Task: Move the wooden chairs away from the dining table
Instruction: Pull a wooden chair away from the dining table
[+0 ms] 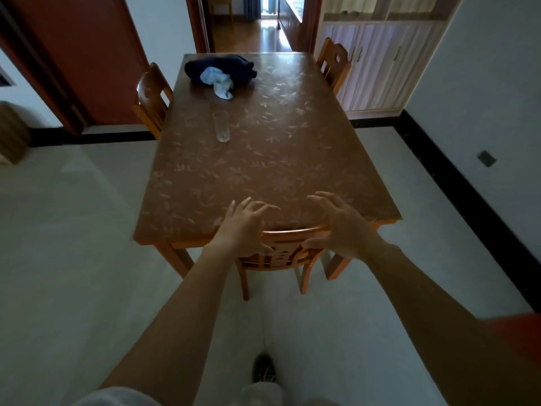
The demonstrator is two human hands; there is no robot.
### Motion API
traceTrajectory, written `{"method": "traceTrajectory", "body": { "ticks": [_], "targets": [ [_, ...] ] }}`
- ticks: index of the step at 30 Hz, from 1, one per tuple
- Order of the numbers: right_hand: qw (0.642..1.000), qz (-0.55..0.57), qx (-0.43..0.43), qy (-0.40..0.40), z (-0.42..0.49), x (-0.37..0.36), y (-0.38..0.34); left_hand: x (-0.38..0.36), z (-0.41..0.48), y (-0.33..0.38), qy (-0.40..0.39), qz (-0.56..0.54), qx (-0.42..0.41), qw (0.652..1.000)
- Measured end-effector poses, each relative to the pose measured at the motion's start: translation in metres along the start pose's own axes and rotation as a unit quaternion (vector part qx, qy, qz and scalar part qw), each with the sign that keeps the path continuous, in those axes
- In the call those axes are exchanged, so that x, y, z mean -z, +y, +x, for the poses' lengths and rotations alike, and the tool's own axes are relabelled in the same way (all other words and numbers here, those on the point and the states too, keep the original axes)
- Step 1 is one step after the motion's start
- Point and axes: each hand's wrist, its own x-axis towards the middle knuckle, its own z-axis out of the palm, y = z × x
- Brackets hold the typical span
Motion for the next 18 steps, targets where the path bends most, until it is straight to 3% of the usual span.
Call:
{"method": "traceTrajectory", "body": {
  "ticks": [2, 11, 18],
  "targets": [
    [0.997, -0.058, -0.016, -0.042, 0.019, -0.012, 0.019, -0.012, 0.025, -0.005, -0.032, 0.009, 0.011, 0.999],
    [0.974, -0.103, -0.010, -0.199, 0.062, -0.069, 0.065, -0.070, 0.063, -0.017, -0.094, 0.033, 0.051, 0.994],
    [0.960, -0.147, 0.017, -0.239, 0.078, -0.084, 0.066, -0.090, 0.072, -0.010, -0.054, 0.056, 0.065, 0.995]
  ]
}}
